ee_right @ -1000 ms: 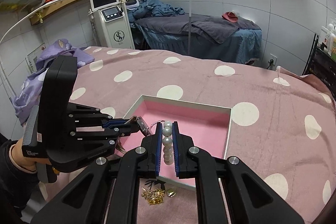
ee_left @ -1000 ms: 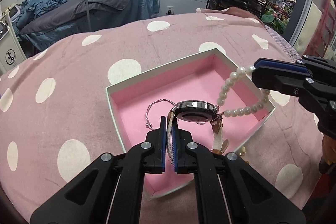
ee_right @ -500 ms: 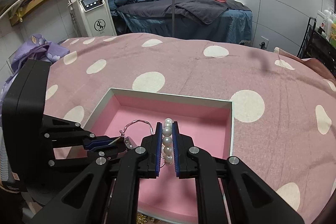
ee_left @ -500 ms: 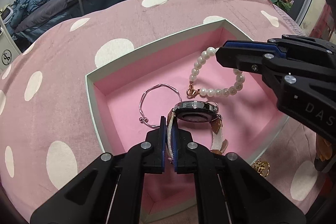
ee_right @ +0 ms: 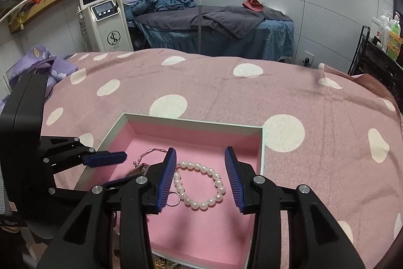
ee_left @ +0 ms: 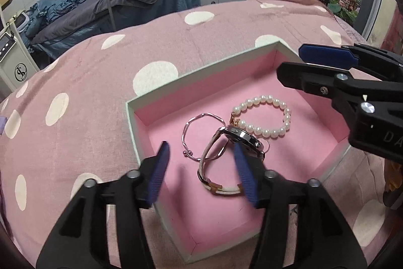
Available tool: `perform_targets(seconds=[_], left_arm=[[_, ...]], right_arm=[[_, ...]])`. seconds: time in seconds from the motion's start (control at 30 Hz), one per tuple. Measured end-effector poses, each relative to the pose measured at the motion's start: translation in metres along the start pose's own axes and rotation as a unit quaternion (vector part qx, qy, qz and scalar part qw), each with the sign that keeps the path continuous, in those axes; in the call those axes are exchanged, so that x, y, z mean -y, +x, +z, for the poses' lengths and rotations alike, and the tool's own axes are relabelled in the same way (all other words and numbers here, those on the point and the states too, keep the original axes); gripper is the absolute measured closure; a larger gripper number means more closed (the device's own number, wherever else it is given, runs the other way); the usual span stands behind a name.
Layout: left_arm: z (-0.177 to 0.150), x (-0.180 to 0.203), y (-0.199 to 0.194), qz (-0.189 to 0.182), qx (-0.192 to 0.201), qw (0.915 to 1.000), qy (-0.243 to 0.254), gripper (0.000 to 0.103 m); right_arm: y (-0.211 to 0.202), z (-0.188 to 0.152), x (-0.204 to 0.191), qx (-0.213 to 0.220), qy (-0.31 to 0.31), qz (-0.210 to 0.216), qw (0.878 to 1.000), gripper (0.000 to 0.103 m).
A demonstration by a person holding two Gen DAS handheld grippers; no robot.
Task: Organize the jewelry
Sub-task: 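Open both tools and lift them away from the box, then grasp the silver ring with the left tool while the right tool grasps the gold ring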
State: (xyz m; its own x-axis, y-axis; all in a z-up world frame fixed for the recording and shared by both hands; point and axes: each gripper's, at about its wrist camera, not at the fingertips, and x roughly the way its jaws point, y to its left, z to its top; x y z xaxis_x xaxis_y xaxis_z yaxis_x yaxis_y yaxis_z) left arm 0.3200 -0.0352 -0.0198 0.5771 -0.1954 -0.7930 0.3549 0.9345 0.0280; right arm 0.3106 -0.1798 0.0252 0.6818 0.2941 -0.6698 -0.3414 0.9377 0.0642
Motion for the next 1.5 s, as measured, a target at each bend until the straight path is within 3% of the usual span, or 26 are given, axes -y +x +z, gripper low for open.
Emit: perform_targets(seconds=[0.1, 0.37, 0.53, 0.7, 0.97, 1.3, 1.5], left_arm=[[0.001, -0.003, -0.016, -0.013, 0.024, 0.9996, -0.011, 0.032], [-0.017, 0.004, -0.065, 0.003, 0.097, 0.9949, -0.03, 0.01], [-0.043, 0.012, -0.095, 0.011, 0.138, 0.9901, -0.023, 0.006], [-0.073, 0.015, -0.109, 0.027, 0.145, 0.9888, -0.021, 0.006], [-0.111, 0.018, -0.11, 0.018, 0.124, 0.9915, -0.034, 0.006], [-0.146, 0.042, -0.099, 0.0, 0.096, 0.9953, -0.016, 0.007], [-0.151, 0.05, -0.088, -0.017, 0.075, 0.997, -0.005, 0.029]], right_arm=[[-0.019, 0.001, 0.004, 0.025, 0.011, 0.001, 1.0, 0.04], [-0.056, -0.016, 0.009, 0.039, 0.029, -0.003, 0.999, 0.016], [-0.072, -0.039, 0.009, 0.035, 0.028, -0.005, 0.999, 0.015], [-0.081, -0.063, 0.013, 0.025, 0.032, -0.003, 0.999, 0.015], [-0.086, -0.092, 0.007, 0.001, 0.022, 0.003, 1.0, 0.015], [-0.082, -0.117, -0.01, -0.03, -0.019, 0.007, 0.999, 0.016], [-0.077, -0.126, -0.02, -0.048, -0.045, 0.011, 0.998, 0.024]])
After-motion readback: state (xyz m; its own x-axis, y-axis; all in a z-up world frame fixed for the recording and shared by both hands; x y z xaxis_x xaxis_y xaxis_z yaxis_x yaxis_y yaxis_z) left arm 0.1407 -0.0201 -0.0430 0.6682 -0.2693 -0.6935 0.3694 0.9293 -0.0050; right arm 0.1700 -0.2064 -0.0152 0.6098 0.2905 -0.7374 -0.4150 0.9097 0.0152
